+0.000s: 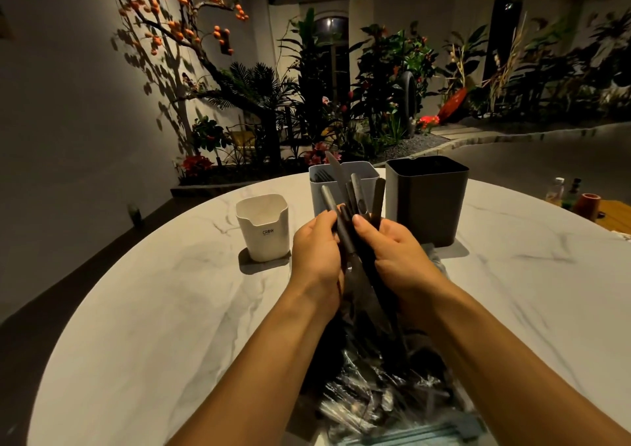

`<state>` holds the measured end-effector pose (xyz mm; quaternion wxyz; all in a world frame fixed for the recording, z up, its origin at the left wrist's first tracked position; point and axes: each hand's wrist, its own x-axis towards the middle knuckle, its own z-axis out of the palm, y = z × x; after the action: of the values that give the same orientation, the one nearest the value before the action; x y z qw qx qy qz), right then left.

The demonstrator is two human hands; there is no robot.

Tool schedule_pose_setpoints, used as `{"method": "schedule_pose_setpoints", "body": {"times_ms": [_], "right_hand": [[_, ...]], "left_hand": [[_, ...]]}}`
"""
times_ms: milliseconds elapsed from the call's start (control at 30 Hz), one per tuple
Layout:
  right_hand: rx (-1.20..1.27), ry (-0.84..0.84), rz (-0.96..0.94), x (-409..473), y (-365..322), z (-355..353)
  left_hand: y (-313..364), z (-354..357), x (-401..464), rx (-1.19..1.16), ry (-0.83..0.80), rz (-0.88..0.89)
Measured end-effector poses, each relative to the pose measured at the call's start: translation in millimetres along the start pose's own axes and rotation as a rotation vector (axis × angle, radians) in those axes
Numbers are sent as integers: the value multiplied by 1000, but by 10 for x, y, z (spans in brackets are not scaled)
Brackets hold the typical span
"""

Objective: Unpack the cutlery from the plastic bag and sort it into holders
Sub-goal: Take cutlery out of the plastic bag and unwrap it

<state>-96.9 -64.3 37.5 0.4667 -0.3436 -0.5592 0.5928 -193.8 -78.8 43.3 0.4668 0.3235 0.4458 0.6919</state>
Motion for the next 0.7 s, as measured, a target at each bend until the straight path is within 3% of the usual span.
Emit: {"method": "schedule_pose_setpoints", "body": {"times_ms": [200,433,700], "right_hand": [[-204,-103,53,-12,-36,-95],[-44,-168,30,-70,-172,-256],[-7,85,-105,-113,-270,-405]], "left_hand": [[44,-169,1,-72,17,-34],[7,-315,90,-123,136,47],[60,-415,106,-380,202,71]]}}
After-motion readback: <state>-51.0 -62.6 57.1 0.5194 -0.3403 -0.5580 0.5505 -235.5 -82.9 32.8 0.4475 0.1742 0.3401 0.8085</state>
